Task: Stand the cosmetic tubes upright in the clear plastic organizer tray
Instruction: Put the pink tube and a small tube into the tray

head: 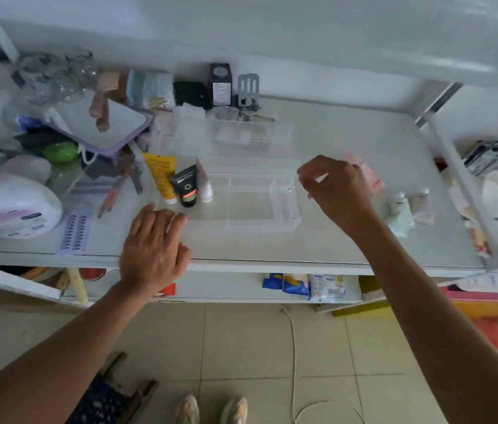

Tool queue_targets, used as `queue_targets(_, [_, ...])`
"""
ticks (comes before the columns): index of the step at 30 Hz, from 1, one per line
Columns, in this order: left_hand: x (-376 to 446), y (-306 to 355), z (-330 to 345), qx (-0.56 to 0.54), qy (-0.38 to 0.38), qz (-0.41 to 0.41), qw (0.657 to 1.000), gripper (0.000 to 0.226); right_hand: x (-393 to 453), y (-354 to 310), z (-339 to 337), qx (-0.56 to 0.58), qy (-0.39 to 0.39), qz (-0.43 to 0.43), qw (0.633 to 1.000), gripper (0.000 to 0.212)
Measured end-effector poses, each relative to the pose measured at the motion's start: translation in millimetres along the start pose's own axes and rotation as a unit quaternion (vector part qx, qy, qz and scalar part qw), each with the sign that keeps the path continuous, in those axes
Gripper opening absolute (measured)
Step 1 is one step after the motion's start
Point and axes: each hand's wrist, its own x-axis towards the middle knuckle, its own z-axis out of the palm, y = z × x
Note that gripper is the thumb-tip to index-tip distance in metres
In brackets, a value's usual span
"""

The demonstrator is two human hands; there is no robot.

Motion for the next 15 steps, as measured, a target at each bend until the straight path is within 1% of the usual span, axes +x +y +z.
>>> queue_targets(3, [-1,2,0,0.000,0.011,-0.001,1.000,0.048,-2,40,-31,-0.073,-0.013,0.037,0.997,0.010])
queue_targets(5, [0,3,-2,0.008,0.018,-0.003,1.000,0.048,4,63,-45,-0.104,-0.007,0.061,0.993,0.014])
queue_targets(8, [1,6,0,0.023,0.021,-0.009,0.999,0.048,22,92,-57,-0.137,0.008,0.095,0.986,0.026])
queue_targets(10, [-1,7,1,0.031,0.014,-0.018,0.999,0.049,38,109,-59,-0.163,0.001,0.083,0.983,0.032])
queue_targets(13, [1,8,1,0.036,0.007,-0.026,0.999,0.052,56,136,-56,-0.228,-0.037,0.081,0.970,0.046])
queue_targets(15, [1,10,-1,0.041,0.007,-0.035,0.999,0.052,61,150,-49,-0.240,-0.063,0.083,0.965,0.052])
